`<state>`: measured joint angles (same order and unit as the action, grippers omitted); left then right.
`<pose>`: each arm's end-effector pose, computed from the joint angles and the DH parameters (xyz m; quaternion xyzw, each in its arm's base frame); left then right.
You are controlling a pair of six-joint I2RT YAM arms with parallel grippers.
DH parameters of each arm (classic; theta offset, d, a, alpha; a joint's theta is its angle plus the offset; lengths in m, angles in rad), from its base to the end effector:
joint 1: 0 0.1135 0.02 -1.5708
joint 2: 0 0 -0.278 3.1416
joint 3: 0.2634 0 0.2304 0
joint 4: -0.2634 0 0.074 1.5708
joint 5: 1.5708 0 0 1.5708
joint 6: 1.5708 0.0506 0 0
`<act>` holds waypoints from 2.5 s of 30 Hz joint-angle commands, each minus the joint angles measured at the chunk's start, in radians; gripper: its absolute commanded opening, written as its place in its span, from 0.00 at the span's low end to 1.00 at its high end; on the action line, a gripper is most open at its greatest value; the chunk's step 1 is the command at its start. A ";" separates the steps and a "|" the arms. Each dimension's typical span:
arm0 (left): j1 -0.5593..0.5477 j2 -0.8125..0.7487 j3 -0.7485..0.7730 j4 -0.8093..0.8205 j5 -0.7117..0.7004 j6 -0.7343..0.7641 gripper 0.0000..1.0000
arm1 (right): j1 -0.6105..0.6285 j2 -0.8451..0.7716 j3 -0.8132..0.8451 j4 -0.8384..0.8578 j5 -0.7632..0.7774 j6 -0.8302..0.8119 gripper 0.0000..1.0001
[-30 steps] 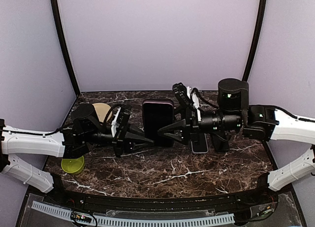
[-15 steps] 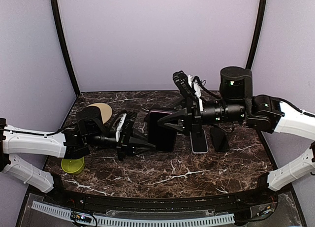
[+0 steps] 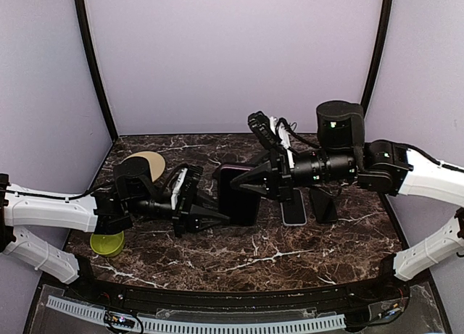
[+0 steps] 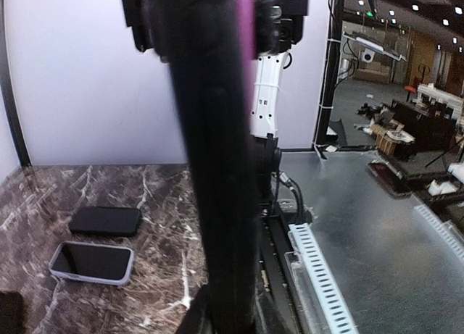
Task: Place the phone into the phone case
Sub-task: Press the phone against the phone case.
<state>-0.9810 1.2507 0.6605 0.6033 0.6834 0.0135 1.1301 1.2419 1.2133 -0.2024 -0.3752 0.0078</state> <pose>0.1203 -0.2371 0.3049 0.5253 0.4679 -0.5203 0.4842 0.0993 0.2541 0.4025 -0.5079 0.5904 0.4518 0.4352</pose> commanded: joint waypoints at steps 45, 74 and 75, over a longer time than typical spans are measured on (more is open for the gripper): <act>-0.018 -0.013 0.085 -0.068 -0.130 0.078 0.00 | -0.003 0.290 0.523 -0.655 0.049 -0.244 0.53; -0.027 -0.002 0.095 -0.071 -0.105 0.055 0.00 | -0.003 0.283 0.470 -0.523 0.048 -0.182 0.00; -0.027 -0.003 0.092 -0.069 -0.103 0.054 0.00 | -0.003 0.285 0.470 -0.523 0.050 -0.186 0.00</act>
<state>-1.0016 1.2625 0.7048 0.4610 0.5632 0.0807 1.1278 1.5467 1.6932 -0.8440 -0.3325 -0.2039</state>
